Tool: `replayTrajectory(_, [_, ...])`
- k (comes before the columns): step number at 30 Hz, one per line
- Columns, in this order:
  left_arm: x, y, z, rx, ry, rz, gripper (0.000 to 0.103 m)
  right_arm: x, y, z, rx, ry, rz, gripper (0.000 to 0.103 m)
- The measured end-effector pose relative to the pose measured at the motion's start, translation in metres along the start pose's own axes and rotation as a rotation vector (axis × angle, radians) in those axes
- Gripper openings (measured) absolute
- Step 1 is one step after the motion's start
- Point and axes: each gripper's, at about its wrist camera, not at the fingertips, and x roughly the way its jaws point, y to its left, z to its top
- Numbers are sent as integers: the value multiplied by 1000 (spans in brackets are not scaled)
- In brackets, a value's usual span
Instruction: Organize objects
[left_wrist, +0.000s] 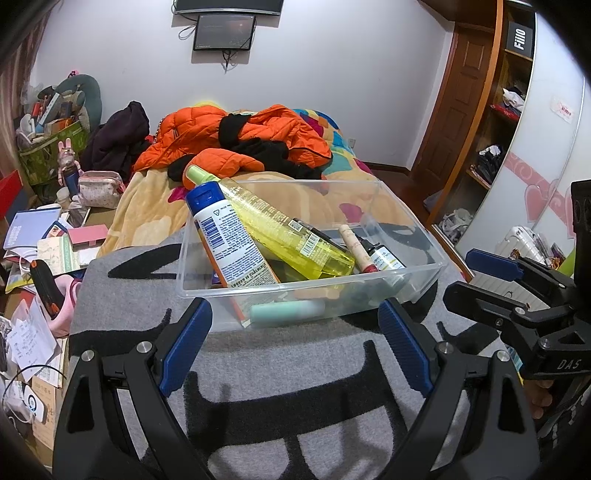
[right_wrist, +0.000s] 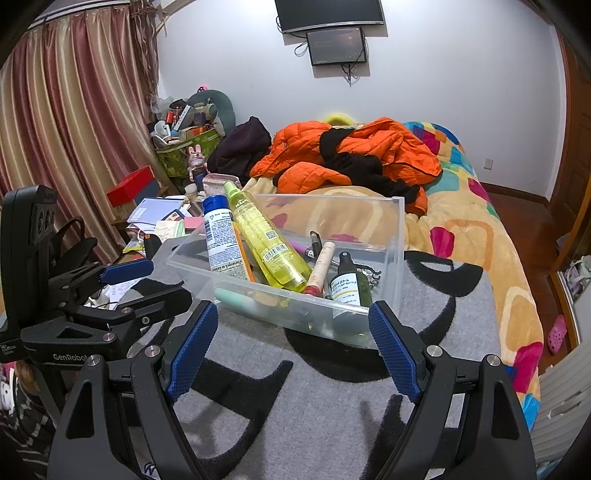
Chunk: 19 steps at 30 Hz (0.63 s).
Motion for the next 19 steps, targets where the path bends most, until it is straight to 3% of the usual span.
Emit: replayTrajectory(19, [1, -3, -1, 13, 9, -6, 96, 3, -3, -4, 10, 7, 2, 81])
